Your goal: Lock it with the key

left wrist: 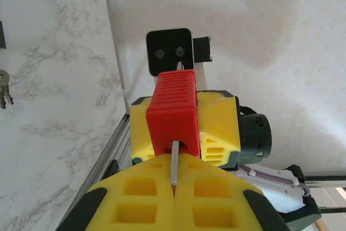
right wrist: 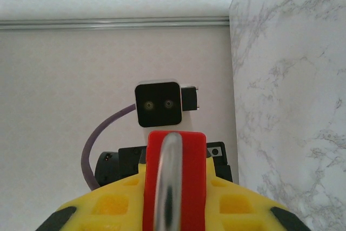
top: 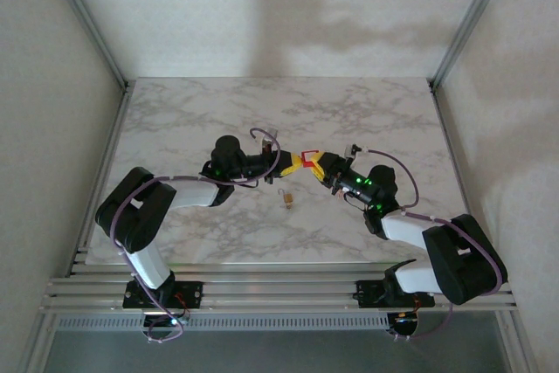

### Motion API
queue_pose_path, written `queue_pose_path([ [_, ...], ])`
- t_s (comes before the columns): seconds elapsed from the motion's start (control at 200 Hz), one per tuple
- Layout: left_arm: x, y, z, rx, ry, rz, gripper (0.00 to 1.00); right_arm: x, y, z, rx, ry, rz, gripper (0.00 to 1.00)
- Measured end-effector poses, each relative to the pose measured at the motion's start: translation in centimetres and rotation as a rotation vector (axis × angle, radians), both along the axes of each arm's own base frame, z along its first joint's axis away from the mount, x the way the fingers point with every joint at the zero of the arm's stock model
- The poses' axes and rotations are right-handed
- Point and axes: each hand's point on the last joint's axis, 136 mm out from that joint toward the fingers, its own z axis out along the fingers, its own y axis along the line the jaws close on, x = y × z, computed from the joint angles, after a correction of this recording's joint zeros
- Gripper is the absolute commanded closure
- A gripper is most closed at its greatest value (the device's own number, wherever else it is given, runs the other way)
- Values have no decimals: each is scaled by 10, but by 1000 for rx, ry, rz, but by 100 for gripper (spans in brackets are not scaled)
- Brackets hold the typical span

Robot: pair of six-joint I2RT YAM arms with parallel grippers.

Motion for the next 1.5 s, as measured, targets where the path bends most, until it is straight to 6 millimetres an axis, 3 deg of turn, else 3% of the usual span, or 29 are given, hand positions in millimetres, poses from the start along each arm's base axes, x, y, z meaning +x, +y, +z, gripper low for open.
queue_pose_path([
  [0.536, -15, 8, -7, -21, -12, 28, 100, -13, 3, -7, 1, 5, 21, 100],
  [0.746, -23, 9, 0, -74, -8, 29, 100, -21, 2, 0, 10, -23, 34, 100],
  [1.502, -32, 14, -4, -98, 14, 26, 100, -31, 4, -4, 1, -18, 76, 100],
])
